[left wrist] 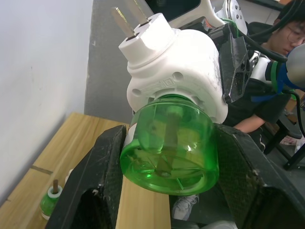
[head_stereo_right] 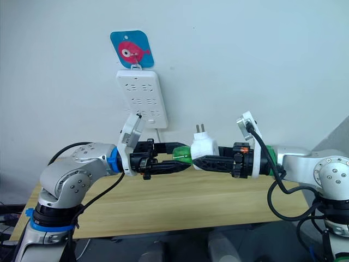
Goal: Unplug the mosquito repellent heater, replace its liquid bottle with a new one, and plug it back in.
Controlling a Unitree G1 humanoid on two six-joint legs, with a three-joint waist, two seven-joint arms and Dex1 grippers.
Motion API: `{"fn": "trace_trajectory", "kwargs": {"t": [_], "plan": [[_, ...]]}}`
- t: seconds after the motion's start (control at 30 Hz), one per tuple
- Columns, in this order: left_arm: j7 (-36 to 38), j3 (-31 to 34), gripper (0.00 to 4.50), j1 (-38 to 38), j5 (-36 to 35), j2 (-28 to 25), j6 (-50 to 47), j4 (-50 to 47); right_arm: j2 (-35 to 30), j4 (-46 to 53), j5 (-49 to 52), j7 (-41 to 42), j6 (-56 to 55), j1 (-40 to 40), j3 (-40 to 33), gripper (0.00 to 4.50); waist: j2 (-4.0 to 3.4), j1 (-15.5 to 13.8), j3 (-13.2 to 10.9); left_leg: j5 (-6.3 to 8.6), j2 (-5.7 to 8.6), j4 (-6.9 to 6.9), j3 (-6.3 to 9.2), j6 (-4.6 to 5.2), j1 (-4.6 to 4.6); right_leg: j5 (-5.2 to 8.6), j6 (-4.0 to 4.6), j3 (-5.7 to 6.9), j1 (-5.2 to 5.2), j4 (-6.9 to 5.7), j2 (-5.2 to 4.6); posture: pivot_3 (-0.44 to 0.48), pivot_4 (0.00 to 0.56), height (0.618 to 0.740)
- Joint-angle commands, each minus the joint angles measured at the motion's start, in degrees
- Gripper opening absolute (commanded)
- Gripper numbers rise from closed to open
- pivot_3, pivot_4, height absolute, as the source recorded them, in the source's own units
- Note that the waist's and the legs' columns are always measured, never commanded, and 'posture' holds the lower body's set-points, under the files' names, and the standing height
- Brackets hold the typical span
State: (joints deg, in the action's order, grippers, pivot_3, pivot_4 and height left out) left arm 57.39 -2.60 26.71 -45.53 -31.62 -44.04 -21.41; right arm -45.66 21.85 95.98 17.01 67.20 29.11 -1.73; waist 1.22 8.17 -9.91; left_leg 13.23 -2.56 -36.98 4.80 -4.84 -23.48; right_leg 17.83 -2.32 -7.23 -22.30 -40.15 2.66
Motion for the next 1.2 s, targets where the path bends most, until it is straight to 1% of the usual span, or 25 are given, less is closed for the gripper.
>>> {"fn": "trace_trajectory", "kwargs": {"t": [0.03,0.3,0.43,0.6,0.67,0.7,0.77,0.83,0.9,0.97,1.0,1.1,1.13,1.2], "plan": [[-0.3,-0.6,2.4,0.3,0.8,1.0,2.2,-0.4,-1.3,1.4,3.3,1.8,1.0,1.4,0.3,4.5,0.0,0.0,0.0,0.0,0.0,0.0,0.0,0.0,0.0,-0.02,0.04,0.0,0.0,0.0,0.0,-0.127,0.083,0.74],[-2.9,-0.1,2.4,0.1,1.6,3.8,4.7,1.8,-4.1,2.1,3.1,3.2,1.7,2.4,0.6,4.5,-0.02,0.0,0.5,0.0,0.0,-0.01,0.0,0.0,0.01,-0.02,0.03,-0.01,0.01,-0.01,0.01,-0.133,0.081,0.74],[-4.9,0.6,2.4,0.4,1.1,5.4,5.2,2.9,-5.5,4.0,1.9,4.6,2.3,2.0,0.6,4.5,-0.11,0.0,0.7,0.0,0.0,-0.03,-0.01,0.0,0.01,0.0,-0.02,-0.01,0.01,-0.01,0.01,-0.137,0.079,0.74],[-7.5,2.0,2.4,1.2,0.8,7.3,5.6,4.9,-9.5,11.8,-8.9,11.9,1.5,-1.5,0.6,4.5,-0.14,-0.2,0.9,0.0,0.0,-0.02,0.01,0.01,0.02,0.04,-0.1,0.0,0.02,0.01,0.01,-0.144,0.075,0.74],[-7.6,2.4,2.4,1.4,0.6,7.3,5.5,5.4,-12.0,16.4,-16.8,16.4,-1.8,-5.6,0.3,4.5,-0.16,-0.2,0.9,0.0,0.0,-0.01,0.03,0.01,0.01,0.09,-0.18,0.02,0.02,0.02,0.02,-0.148,0.072,0.74],[-7.6,2.6,2.4,1.6,0.3,7.2,5.1,5.5,-13.5,18.0,-21.3,18.6,-3.8,-8.2,0.3,4.33,-0.16,-0.2,1.0,0.0,0.0,-0.01,0.03,0.0,0.01,0.09,-0.18,0.02,0.02,0.02,0.02,-0.148,0.072,0.74],[-7.0,2.9,2.4,1.9,-0.9,6.7,3.8,5.4,-13.1,18.7,-28.0,23.3,-10.7,-15.1,-2.5,3.9,-0.05,-0.3,1.1,0.0,0.0,-0.01,0.02,0.0,0.02,0.1,-0.2,0.01,0.02,0.02,0.01,-0.158,0.07,0.74],[-6.5,2.9,2.4,1.9,-1.5,6.2,3.1,5.3,-13.1,18.5,-32.1,26.5,-14.5,-18.8,-3.7,3.18,-0.06,-0.2,1.2,0.0,0.01,-0.04,0.01,0.0,0.04,0.1,-0.21,0.01,0.07,0.04,0.01,-0.158,0.07,0.74],[-5.1,3.1,2.4,2.0,-2.7,5.1,1.5,5.0,-12.6,15.0,-35.9,27.5,-17.3,-20.2,-5.2,2.47,-0.06,0.1,1.2,0.0,0.02,-0.09,-0.02,0.0,0.07,0.05,-0.29,-0.03,0.11,0.03,0.01,-0.172,0.066,0.74],[-4.6,3.1,2.4,2.1,-3.3,4.5,0.7,4.9,-12.1,13.4,-38.0,28.5,-18.9,-20.9,-5.8,1.66,-0.04,0.4,1.3,-0.01,0.02,-0.11,-0.1,0.0,0.13,-0.02,-0.32,-0.09,0.13,0.03,0.01,-0.172,0.066,0.74],[-3.6,3.2,2.4,2.3,-4.7,3.5,-1.0,4.5,-11.8,10.3,-39.9,28.4,-19.2,-18.5,-5.0,1.34,-0.02,0.6,1.4,-0.02,0.02,-0.11,-0.1,0.01,0.19,-0.04,-0.31,-0.09,0.19,0.03,0.02,-0.177,0.062,0.74],[-1.7,3.2,2.4,3.2,-8.4,1.3,-5.3,3.6,-10.3,2.1,-48.1,28.4,-21.8,-11.4,-0.5,0.15,-0.06,1.6,1.5,-0.02,0.0,-0.07,-0.16,0.02,0.55,-0.05,-0.28,-0.14,0.47,0.03,0.03,-0.181,0.058,0.74],[-1.4,3.1,2.4,3.5,-8.9,1.0,-5.9,3.4,-9.4,0.5,-50.2,28.4,-22.7,-9.9,0.7,0.0,-0.04,1.7,1.5,-0.02,0.0,-0.06,-0.16,0.02,0.6,-0.05,-0.28,-0.14,0.53,0.03,0.03,-0.181,0.058,0.74],[-1.3,3.1,2.4,3.9,-9.9,0.6,-7.2,3.2,-7.3,-2.5,-54.1,28.7,-24.8,-7.3,2.9,0.0,-0.05,1.9,1.6,-0.02,-0.01,-0.01,-0.13,0.02,0.6,-0.05,-0.27,-0.11,0.52,0.04,0.04,-0.18,0.055,0.74]]}}
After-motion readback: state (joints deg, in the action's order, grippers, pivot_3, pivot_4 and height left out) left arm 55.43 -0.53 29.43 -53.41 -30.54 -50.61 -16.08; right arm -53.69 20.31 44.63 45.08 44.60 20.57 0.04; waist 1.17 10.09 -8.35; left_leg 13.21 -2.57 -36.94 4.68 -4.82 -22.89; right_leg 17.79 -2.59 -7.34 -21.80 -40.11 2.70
